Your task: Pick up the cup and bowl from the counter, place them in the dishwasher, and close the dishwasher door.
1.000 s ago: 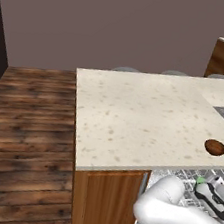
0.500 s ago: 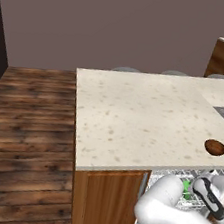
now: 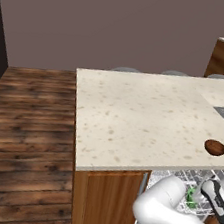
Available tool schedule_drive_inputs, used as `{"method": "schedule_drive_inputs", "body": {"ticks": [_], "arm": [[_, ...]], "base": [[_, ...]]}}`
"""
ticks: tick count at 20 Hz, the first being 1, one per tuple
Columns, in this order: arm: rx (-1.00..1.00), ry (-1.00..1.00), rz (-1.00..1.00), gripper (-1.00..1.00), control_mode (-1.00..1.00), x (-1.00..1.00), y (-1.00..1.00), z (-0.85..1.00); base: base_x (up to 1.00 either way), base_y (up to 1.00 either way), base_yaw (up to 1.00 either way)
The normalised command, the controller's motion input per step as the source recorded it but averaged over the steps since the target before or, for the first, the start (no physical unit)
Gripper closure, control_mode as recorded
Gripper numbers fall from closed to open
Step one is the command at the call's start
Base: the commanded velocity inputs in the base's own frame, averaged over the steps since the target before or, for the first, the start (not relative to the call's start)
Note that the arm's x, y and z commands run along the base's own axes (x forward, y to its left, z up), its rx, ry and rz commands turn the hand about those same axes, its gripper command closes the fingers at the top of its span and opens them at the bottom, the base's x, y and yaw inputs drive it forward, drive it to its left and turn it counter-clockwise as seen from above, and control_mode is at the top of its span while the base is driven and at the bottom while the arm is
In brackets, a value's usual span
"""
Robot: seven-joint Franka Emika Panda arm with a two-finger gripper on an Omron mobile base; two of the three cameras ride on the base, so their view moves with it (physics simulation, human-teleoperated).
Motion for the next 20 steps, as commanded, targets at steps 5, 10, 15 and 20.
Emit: {"method": "schedule_drive_inputs", "body": {"ticks": [5, 10, 15, 20], "arm": [[-0.03, -0.06, 0.07, -1.0, -1.0, -0.39, -0.06, 0.35], [-0.12, -0.06, 0.0, -1.0, -1.0, -0.33, 0.0, 0.91], [-0.07, 0.0, 0.03, -1.0, -1.0, -0.21, 0.0, 0.44], [-0.08, 0.0, 0.06, -1.0, -1.0, -0.53, 0.0, 0.58]], "base": [[0.0, 0.0, 0.0], [0.0, 0.0, 0.0], [0.0, 0.0, 0.0], [0.0, 0.0, 0.0]]}}
